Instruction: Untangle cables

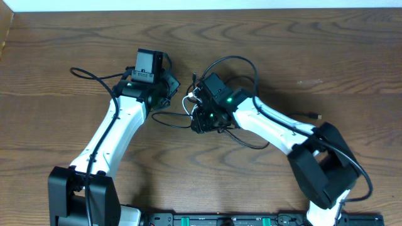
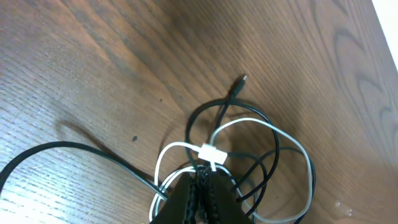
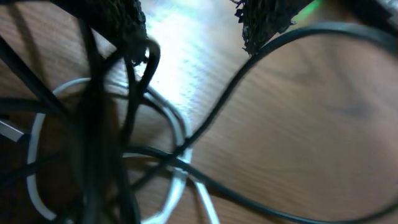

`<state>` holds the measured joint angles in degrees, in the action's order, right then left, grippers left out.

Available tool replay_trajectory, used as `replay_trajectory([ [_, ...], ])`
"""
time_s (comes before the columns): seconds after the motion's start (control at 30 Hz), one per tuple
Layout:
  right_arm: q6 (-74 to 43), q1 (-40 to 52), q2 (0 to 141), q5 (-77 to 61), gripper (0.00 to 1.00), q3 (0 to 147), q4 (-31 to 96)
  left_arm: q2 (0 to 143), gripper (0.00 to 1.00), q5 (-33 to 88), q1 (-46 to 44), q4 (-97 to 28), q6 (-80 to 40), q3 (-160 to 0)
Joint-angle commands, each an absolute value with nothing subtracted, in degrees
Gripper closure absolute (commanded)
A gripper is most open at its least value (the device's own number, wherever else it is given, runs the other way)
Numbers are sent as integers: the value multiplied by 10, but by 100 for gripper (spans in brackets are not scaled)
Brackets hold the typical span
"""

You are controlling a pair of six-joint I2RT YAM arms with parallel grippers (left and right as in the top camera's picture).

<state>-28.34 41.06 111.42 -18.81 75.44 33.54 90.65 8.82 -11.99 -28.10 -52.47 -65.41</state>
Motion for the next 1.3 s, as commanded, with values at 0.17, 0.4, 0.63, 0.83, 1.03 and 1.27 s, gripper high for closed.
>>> replay_trajectory([
  [0.17, -296, 412, 1117, -128, 52, 752, 307, 904, 92, 81, -118, -283, -515, -663],
  [0.4, -295, 413, 1134, -77, 54, 752, 276, 904, 92, 81, -118, -283, -514, -663],
  [0.63, -295, 412, 1134, -79, 75, 752, 243, 904, 92, 81, -118, -283, -514, -663],
  [0.83, -300, 412, 1134, -51, 83, 752, 193, 904, 92, 81, -118, -283, -514, -663],
  [1.03, -300, 414, 1135, 1, 75, 752, 167, 904, 92, 81, -118, -284, -514, -663],
  [1.27, -300, 413, 1135, 0, 99, 752, 134, 904, 92, 81, -118, -284, -514, -663],
])
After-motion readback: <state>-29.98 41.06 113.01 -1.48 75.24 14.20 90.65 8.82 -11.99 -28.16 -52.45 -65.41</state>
